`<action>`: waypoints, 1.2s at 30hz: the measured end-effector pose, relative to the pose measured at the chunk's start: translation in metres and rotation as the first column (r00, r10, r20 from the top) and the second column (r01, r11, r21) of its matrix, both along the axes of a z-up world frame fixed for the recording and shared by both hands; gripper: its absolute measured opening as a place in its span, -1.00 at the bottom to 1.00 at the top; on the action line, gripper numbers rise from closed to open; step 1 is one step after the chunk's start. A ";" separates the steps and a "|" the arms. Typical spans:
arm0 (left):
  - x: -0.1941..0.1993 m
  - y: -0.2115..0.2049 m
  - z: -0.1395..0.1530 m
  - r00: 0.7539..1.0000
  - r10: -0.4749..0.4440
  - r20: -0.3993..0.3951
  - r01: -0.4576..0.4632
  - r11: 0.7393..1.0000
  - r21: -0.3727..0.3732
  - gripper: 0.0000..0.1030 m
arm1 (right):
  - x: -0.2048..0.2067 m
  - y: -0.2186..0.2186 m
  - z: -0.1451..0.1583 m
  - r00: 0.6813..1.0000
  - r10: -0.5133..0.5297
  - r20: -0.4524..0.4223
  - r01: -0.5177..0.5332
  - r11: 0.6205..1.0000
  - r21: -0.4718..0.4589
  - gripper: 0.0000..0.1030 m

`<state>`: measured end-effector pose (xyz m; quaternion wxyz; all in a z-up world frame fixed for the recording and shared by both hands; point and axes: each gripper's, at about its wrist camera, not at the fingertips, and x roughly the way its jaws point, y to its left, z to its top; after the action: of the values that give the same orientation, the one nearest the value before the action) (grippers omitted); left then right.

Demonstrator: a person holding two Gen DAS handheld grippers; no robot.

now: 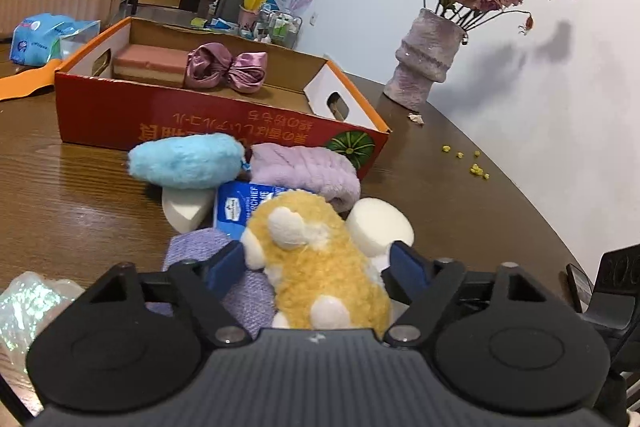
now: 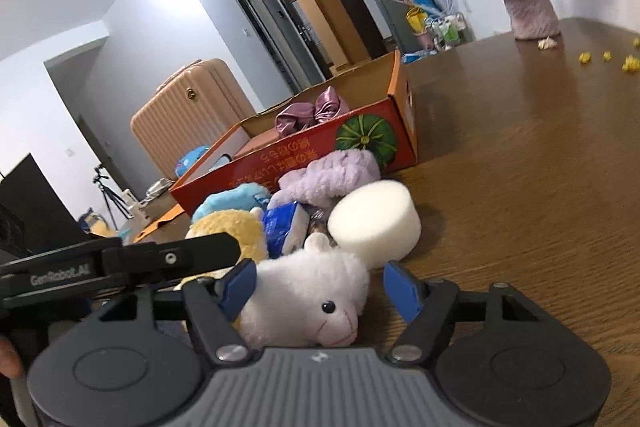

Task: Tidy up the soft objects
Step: 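Reach the left tool to the white-and-yellow plush sheep and grasp it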

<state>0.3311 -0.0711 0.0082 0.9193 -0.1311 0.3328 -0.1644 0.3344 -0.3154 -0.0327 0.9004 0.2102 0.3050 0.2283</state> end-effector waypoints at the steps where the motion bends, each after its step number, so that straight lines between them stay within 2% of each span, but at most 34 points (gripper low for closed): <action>1: -0.001 0.000 0.000 1.000 0.004 -0.002 -0.004 1.000 0.009 0.36 | 0.000 -0.001 -0.001 1.000 0.012 -0.004 -0.012 1.000 0.025 0.11; 5: -0.010 0.001 0.006 1.000 0.000 0.019 0.000 1.000 0.005 0.35 | -0.009 0.001 0.006 1.000 0.008 0.024 -0.008 1.000 0.020 0.03; 8: -0.023 0.002 0.014 0.998 -0.016 0.058 0.016 1.000 0.000 0.35 | -0.024 0.001 0.021 0.996 -0.004 0.091 0.003 1.000 0.006 0.01; 11: -0.034 0.004 0.017 0.998 -0.029 0.059 0.030 0.999 -0.014 0.35 | -0.044 0.001 0.039 0.986 0.000 0.169 0.002 1.000 -0.013 0.01; 19: -0.070 0.017 -0.003 0.998 -0.063 0.030 0.064 0.997 -0.052 0.35 | -0.089 0.019 0.057 0.970 0.024 0.241 -0.008 0.998 -0.067 0.01; 22: -0.082 0.034 -0.008 0.998 -0.061 0.029 0.063 0.996 -0.067 0.36 | -0.104 0.033 0.057 0.961 0.062 0.269 -0.024 0.990 -0.140 -0.16; 26: -0.106 0.064 -0.008 0.996 -0.059 0.073 0.065 0.994 -0.087 0.37 | -0.126 0.050 0.053 0.953 0.128 0.274 -0.072 0.976 -0.205 -0.32; 30: -0.130 0.089 -0.005 0.994 -0.038 0.106 0.048 0.994 -0.102 0.38 | -0.154 0.071 0.043 0.935 0.206 0.290 -0.107 0.940 -0.323 -0.32; 32: -0.136 0.096 -0.003 0.992 -0.025 0.121 0.037 0.995 -0.097 0.38 | -0.162 0.079 0.035 0.932 0.242 0.270 -0.147 0.933 -0.328 -0.32; 36: -0.144 0.104 -0.003 0.992 -0.017 0.128 0.026 0.997 -0.072 0.38 | -0.172 0.086 0.028 0.939 0.249 0.237 -0.172 0.937 -0.304 -0.32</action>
<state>0.1875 0.0329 0.0051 0.9314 -0.1503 0.2684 -0.1945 0.1624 -0.2292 -0.0044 0.9242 0.0138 0.2284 0.3057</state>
